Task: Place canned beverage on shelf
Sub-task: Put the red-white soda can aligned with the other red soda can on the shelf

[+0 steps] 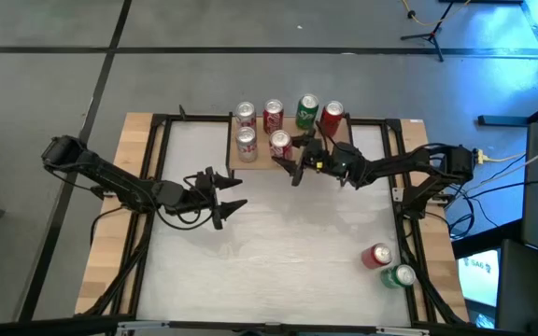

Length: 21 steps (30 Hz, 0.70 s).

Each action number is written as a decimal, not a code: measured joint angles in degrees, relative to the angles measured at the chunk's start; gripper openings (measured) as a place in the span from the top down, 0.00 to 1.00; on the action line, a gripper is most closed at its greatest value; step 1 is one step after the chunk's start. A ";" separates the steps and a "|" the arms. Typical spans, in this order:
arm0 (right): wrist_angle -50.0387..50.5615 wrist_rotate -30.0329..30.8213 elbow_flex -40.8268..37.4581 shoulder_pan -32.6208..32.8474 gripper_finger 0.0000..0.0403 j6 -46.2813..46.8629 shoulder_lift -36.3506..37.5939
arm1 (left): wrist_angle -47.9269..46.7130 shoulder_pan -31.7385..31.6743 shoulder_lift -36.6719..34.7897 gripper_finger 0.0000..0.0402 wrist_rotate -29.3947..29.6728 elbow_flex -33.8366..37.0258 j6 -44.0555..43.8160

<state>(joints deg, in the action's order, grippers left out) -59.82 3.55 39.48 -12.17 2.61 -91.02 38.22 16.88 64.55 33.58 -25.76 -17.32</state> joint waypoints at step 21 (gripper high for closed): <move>0.57 5.00 4.87 -0.23 0.25 -3.01 -7.17 | -0.02 0.00 0.00 0.19 -0.02 -0.02 -0.02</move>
<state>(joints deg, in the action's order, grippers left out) -59.25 8.55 44.36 -12.40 -0.40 -98.19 38.20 16.88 64.55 33.56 -25.78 -17.34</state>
